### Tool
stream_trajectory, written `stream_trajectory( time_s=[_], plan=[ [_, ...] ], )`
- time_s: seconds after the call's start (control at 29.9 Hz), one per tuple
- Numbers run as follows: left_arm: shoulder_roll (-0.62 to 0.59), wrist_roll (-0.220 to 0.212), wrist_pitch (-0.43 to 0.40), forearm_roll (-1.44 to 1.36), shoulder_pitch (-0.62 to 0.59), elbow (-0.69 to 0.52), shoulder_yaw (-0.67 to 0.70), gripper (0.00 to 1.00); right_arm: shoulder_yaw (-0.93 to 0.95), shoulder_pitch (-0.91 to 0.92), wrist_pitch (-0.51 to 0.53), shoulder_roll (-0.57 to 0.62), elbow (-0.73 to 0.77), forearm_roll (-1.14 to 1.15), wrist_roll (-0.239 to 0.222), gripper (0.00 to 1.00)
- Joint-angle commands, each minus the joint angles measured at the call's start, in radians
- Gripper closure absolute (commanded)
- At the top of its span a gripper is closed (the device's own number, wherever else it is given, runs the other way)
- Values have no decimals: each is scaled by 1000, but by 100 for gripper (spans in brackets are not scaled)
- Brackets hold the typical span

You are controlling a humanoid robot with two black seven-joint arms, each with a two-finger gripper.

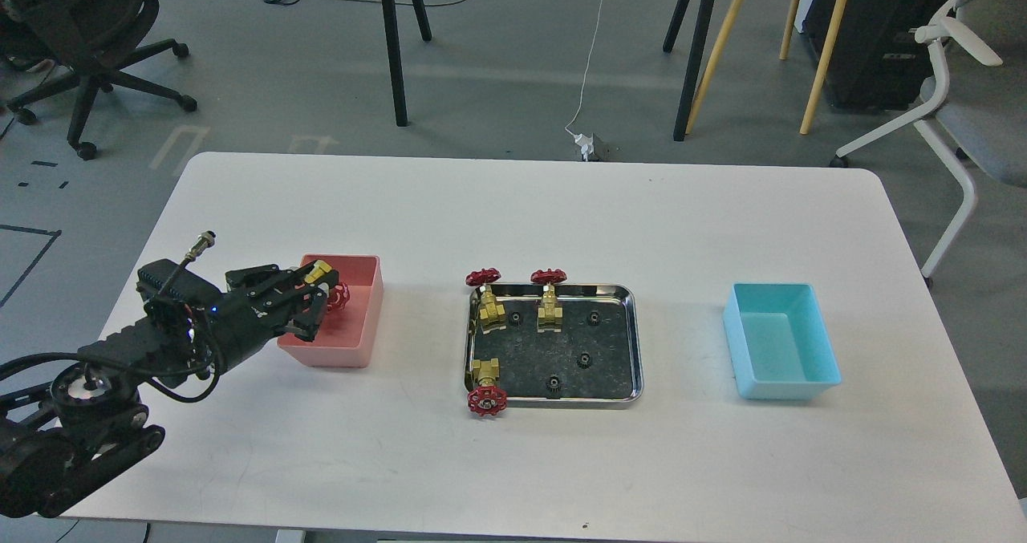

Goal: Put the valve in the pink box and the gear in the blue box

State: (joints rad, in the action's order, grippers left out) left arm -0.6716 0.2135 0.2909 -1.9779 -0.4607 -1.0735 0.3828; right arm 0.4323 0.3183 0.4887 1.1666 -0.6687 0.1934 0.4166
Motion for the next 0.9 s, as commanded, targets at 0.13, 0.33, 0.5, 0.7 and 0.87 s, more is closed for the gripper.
stream_trajectory(
  time_s=[0.13,0.33,0.5,0.7,0.87],
  plan=[
    [12,0,-1,4,1,6,2,71,-7,21,0,1,0,0,-1,1],
    [14,1,-1,22,2,4,2,51,-6,22,0,1,0,0,1,1],
    [27,3,5,31,1,-2,5,34,-4,28,0,2,-2,0,7,1],
    [44,39,20,160,-22,-6,108,2,13,74,0,1,-6,-2,13,1],
    [32,58,-61,400,-176,-3,211,0,14,163,0,1,-29,0,13,2]
  ],
)
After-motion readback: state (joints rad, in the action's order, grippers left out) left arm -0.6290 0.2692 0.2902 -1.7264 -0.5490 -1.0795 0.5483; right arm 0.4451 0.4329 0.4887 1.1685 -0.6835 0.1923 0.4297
